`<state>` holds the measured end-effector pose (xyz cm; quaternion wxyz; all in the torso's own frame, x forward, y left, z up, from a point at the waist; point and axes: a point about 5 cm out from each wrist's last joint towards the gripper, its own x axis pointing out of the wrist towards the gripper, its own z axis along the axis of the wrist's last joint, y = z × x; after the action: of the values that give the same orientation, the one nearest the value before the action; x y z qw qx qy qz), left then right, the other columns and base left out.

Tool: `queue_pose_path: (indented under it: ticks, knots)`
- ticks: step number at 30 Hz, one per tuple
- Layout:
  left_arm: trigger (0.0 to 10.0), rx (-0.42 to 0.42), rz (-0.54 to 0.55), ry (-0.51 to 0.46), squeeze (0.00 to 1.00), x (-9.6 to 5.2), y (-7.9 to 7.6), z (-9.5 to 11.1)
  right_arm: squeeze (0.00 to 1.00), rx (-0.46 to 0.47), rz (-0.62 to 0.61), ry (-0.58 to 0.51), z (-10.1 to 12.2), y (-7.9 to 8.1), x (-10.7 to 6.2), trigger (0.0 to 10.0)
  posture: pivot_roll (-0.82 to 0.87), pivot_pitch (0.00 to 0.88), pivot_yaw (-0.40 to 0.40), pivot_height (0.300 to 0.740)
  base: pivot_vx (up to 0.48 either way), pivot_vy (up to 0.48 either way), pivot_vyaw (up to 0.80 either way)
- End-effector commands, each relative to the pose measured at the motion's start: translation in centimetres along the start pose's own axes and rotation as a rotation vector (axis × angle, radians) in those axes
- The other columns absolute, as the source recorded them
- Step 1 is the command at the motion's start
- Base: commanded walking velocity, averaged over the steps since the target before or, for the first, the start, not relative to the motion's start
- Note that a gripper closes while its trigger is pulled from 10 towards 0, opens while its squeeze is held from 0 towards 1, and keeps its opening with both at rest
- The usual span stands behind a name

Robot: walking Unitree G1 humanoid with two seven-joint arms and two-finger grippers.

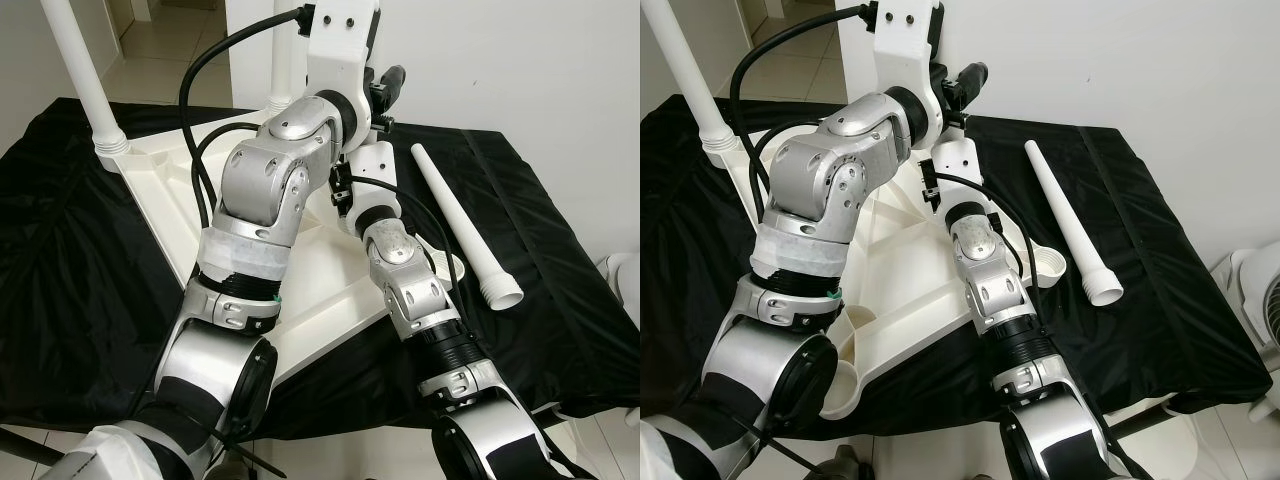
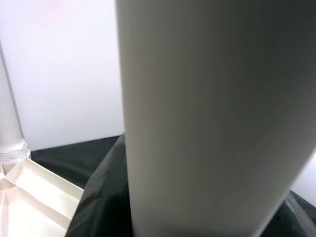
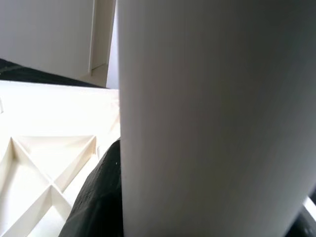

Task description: Building children table

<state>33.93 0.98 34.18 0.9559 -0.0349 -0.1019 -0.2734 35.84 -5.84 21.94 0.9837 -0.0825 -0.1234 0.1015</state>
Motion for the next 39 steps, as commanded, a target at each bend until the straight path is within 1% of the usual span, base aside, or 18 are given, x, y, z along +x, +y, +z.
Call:
queue_pose_path:
  ticks: [1,2,3,5,10,11,12,13,19,21,22,24,25,27,29,35,37,39]
  knots:
    - [10.0,0.009,-0.059,-0.120,0.00,-0.3,-1.1,1.6,0.00,-0.017,-0.010,0.040,-0.7,0.0,0.0,10.0,0.11,0.000,-0.066,0.740,0.000,0.000,0.00]
    - [10.0,-0.070,-0.094,-0.138,1.00,-0.5,-1.3,1.7,0.00,-0.008,-0.012,0.040,-0.7,0.0,0.0,10.0,0.11,0.000,-0.061,0.740,0.000,0.000,0.00]
    - [10.0,-0.070,-0.094,-0.138,1.00,-0.5,-1.3,1.7,0.00,-0.008,-0.012,0.040,-0.7,0.0,0.0,10.0,0.11,0.000,-0.061,0.740,0.000,0.000,0.00]
    - [10.0,-0.166,-0.148,-0.145,1.00,-0.6,-1.6,1.7,0.00,0.001,-0.022,0.035,-0.6,-0.1,0.0,10.0,0.11,0.000,-0.057,0.740,0.000,0.000,0.00]
    - [10.0,-0.197,-0.182,-0.176,1.00,-1.1,-1.6,1.9,0.00,0.019,-0.039,0.036,-0.6,-0.3,0.0,10.0,0.11,0.000,-0.047,0.740,0.000,0.000,0.00]
    - [10.0,-0.227,-0.197,-0.205,0.00,-1.7,-1.4,2.1,0.00,0.033,-0.056,0.040,-0.7,-0.6,0.0,10.0,0.10,0.000,-0.040,0.740,0.000,0.000,0.00]
    - [10.0,-0.227,-0.197,-0.205,0.00,-1.7,-1.4,2.1,0.00,0.033,-0.056,0.040,-0.7,-0.6,0.0,10.0,0.10,0.000,-0.040,0.740,0.000,0.000,0.00]
    - [10.0,-0.246,-0.199,-0.247,0.00,-2.9,-0.5,1.9,0.00,0.070,-0.110,0.054,-1.0,-1.8,0.0,10.0,0.10,0.004,-0.035,0.740,0.000,0.000,0.00]
    - [10.0,-0.241,-0.154,-0.247,0.00,-4.0,0.9,0.9,0.00,0.132,-0.191,0.073,-1.6,-3.6,-0.2,10.0,0.11,0.007,-0.034,0.740,0.000,0.000,0.00]
    - [10.0,-0.228,-0.073,-0.222,0.00,-4.5,2.2,-0.6,0.00,0.203,-0.237,0.070,-1.8,-5.1,-0.3,10.0,0.11,0.009,-0.036,0.740,0.000,0.000,0.00]
    - [10.0,-0.228,-0.073,-0.222,0.00,-4.5,2.2,-0.6,0.00,0.203,-0.237,0.070,-1.8,-5.1,-0.3,10.0,0.11,0.009,-0.036,0.740,0.000,0.000,0.00]
    - [10.0,-0.235,-0.015,-0.192,0.00,-4.9,3.1,-1.8,0.00,0.250,-0.265,0.054,-1.7,-6.4,-0.4,10.0,0.11,0.011,-0.040,0.740,0.000,0.000,0.00]
    - [10.0,-0.235,-0.015,-0.192,0.00,-4.9,3.1,-1.8,0.00,0.250,-0.265,0.054,-1.7,-6.4,-0.4,10.0,0.11,0.011,-0.040,0.740,0.000,0.000,0.00]
    - [10.0,-0.227,0.023,-0.154,0.00,-5.4,3.6,-3.2,0.00,0.240,-0.293,0.049,-1.8,-7.7,-0.8,10.0,0.11,0.012,-0.047,0.740,0.000,0.000,0.00]
    - [10.0,-0.215,0.036,-0.125,0.00,-5.8,3.7,-4.4,0.00,0.207,-0.291,0.042,-2.0,-8.7,-1.2,10.0,0.11,0.011,-0.051,0.740,0.000,0.000,0.00]
    - [10.0,-0.185,0.026,-0.099,0.00,-6.1,3.4,-5.3,0.00,0.198,-0.275,0.021,-2.0,-9.2,-1.6,10.0,0.11,0.010,-0.055,0.740,0.000,0.000,0.00]
    - [10.0,-0.112,-0.011,-0.011,0.00,-6.3,2.9,-7.7,0.00,0.199,-0.267,-0.010,-1.9,-10.1,-2.3,10.0,0.11,0.005,-0.052,0.740,0.000,0.000,0.00]
    - [10.0,-0.074,-0.034,0.039,0.00,-6.4,2.7,-9.1,0.00,0.198,-0.261,-0.030,-1.8,-10.4,-2.6,10.0,0.10,0.003,-0.048,0.740,0.000,0.000,0.00]
